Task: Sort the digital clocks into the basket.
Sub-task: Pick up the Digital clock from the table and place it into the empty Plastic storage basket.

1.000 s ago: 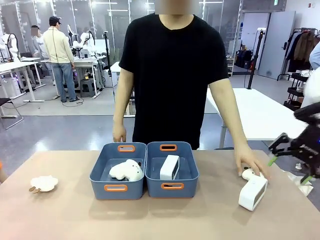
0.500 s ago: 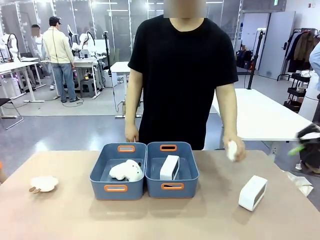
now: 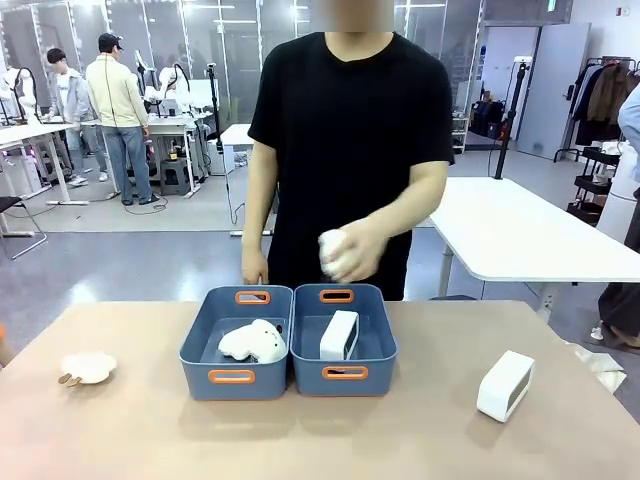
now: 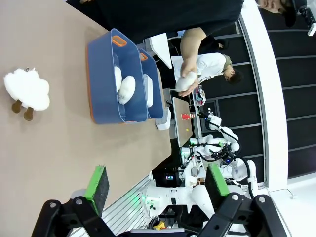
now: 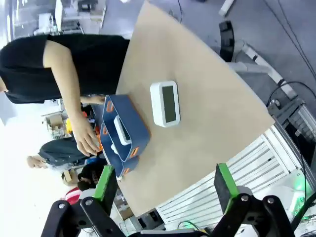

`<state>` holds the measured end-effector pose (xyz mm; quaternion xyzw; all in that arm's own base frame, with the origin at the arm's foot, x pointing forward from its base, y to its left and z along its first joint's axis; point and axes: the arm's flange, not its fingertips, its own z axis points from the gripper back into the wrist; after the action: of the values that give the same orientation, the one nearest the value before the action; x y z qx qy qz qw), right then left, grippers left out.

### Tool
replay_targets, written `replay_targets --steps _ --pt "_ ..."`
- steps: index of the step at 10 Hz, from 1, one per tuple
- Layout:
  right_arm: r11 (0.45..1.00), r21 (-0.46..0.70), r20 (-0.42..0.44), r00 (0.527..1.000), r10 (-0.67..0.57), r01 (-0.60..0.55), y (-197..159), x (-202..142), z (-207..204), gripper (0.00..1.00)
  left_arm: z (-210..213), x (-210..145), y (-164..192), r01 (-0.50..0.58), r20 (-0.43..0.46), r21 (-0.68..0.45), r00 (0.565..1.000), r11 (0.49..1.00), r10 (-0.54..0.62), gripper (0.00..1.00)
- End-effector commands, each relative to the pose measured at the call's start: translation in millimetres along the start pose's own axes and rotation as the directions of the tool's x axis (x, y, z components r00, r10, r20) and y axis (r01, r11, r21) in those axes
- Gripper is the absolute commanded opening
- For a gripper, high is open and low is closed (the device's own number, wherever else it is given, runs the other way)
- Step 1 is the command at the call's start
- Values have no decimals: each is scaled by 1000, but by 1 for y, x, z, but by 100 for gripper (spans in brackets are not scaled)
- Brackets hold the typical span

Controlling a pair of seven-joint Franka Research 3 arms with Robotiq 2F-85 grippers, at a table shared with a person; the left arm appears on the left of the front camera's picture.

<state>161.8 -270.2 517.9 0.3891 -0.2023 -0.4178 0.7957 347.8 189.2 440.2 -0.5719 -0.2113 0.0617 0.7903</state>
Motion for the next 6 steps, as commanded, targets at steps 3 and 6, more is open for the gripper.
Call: replay_targets --steps 3,6 --pt "982 -145 -193 977 91 -121 86 0 -122 100 2 -3 -2 7 -14 -6 1000 1000 -7 100" --pt "899 -398 -174 977 120 -182 121 -34 -248 100 2 -3 -2 7 -14 -6 1000 1000 -7 100"
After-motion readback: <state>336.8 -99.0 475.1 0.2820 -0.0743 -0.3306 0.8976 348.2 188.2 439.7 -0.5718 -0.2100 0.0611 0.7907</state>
